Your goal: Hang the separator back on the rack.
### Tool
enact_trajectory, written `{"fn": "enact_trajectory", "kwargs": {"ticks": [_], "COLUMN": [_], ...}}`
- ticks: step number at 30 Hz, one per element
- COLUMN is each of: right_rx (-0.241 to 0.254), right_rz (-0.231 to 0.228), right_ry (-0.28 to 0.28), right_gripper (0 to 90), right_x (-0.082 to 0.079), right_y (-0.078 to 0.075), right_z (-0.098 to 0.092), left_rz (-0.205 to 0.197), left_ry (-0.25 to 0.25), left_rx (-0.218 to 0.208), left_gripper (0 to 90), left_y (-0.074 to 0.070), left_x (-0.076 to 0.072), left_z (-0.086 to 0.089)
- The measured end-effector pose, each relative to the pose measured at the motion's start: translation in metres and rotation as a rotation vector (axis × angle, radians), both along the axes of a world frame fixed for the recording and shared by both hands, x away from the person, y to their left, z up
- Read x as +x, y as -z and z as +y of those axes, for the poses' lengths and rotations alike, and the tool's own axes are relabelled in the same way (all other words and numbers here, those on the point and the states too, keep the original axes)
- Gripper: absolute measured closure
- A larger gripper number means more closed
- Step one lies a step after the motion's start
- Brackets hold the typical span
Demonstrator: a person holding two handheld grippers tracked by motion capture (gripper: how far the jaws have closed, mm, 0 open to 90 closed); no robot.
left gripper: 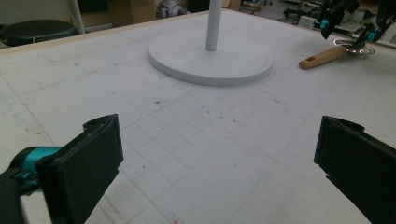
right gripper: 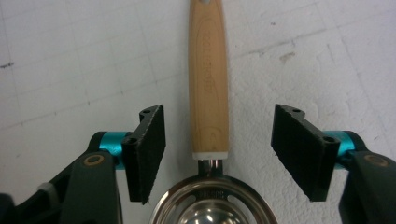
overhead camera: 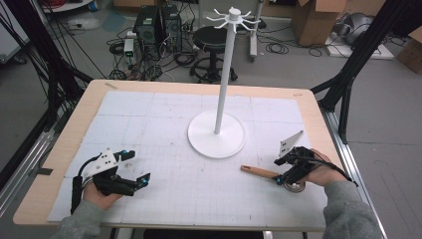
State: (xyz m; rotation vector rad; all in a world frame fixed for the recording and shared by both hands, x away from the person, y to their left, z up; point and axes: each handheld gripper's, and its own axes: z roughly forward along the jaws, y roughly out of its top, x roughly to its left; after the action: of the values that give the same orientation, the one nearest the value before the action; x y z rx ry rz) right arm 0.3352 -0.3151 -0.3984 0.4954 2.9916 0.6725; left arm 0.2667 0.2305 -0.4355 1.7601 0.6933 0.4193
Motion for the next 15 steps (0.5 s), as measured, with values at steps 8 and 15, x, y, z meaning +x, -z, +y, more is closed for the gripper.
{"fn": "enact_trajectory", "kwargs": {"ticks": [8, 15], "right_rx": [-0.043, -0.074], "right_rz": [0.037, 0.043], "right_ry": [-0.014, -0.027], "right_gripper": [44.7, 51.5], "right_x": [0.0026, 0.0020], "right_y": [0.0051, 0.0082], "right_z": [-0.0009, 0.0002], "left_rz": [0.005, 0.003], "left_ry": [-0.002, -0.007], "left_rx": [0.003, -0.006], "left_gripper": [1.7, 1.7], "left_y": [0.0003, -0.0002], "left_x": [-0.0015, -0.0026], "left_z": [0.0008, 0.0021]}}
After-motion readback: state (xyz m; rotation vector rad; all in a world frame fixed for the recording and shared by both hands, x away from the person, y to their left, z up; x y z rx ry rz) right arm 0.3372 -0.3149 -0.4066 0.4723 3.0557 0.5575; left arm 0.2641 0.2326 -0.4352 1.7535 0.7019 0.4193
